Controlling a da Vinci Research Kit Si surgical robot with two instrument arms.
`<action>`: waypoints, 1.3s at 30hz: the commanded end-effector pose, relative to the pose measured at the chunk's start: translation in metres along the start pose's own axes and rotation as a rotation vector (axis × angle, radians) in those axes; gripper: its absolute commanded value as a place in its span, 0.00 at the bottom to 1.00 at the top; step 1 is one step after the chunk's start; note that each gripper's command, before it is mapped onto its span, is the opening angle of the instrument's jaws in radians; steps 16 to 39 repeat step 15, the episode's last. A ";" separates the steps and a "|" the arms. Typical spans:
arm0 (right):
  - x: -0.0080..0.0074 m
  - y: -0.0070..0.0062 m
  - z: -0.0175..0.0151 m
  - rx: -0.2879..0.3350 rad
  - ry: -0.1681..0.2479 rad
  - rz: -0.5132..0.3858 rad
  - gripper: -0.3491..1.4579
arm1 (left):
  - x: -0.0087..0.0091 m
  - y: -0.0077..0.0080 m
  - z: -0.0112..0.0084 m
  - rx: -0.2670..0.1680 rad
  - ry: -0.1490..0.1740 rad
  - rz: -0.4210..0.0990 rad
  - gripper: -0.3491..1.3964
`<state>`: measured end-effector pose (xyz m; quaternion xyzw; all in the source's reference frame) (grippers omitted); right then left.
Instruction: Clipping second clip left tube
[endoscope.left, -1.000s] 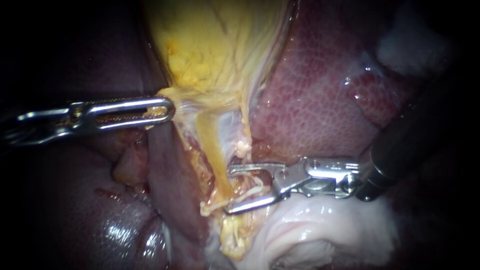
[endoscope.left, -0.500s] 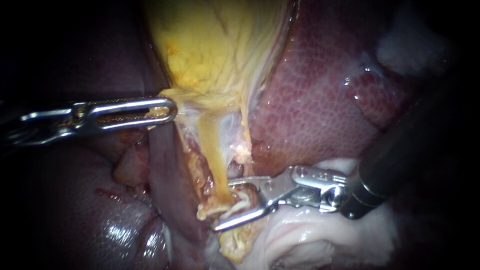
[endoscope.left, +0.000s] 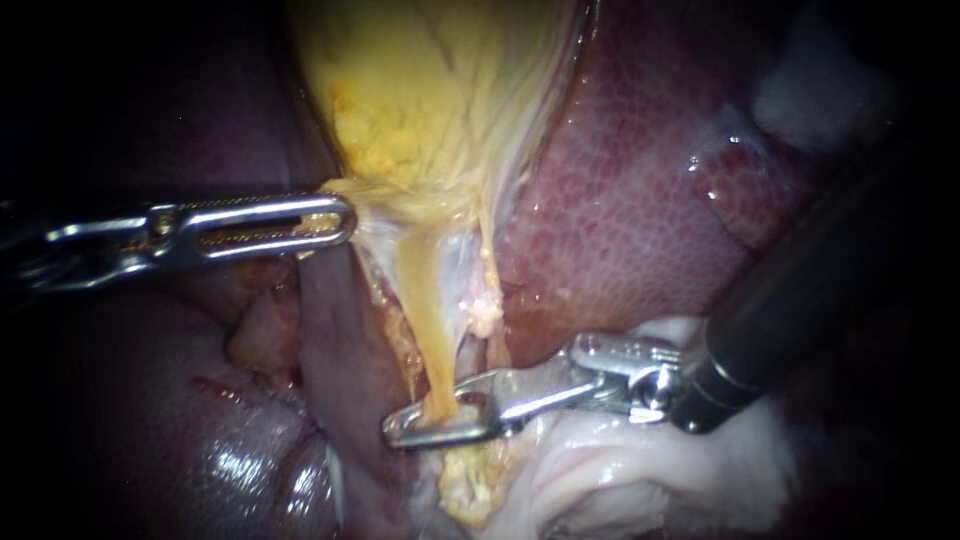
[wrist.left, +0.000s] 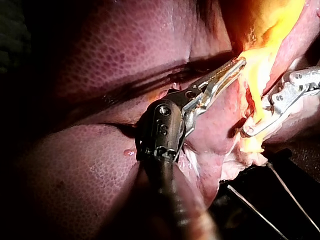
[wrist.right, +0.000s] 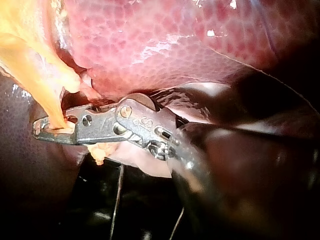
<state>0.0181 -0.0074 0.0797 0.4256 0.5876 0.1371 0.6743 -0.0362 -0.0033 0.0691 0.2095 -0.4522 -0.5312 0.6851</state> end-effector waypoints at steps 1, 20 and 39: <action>-0.0001 0.0000 0.0001 0.001 0.000 -0.002 0.00 | 0.0000 0.0000 0.0000 0.000 0.000 0.000 0.00; -0.0003 0.0002 -0.0001 0.003 -0.001 -0.003 0.00 | 0.0000 -0.0001 0.0001 0.001 0.001 0.000 0.00; -0.0003 0.0002 -0.0001 0.003 -0.001 -0.003 0.00 | 0.0000 -0.0001 0.0001 0.001 0.001 0.000 0.00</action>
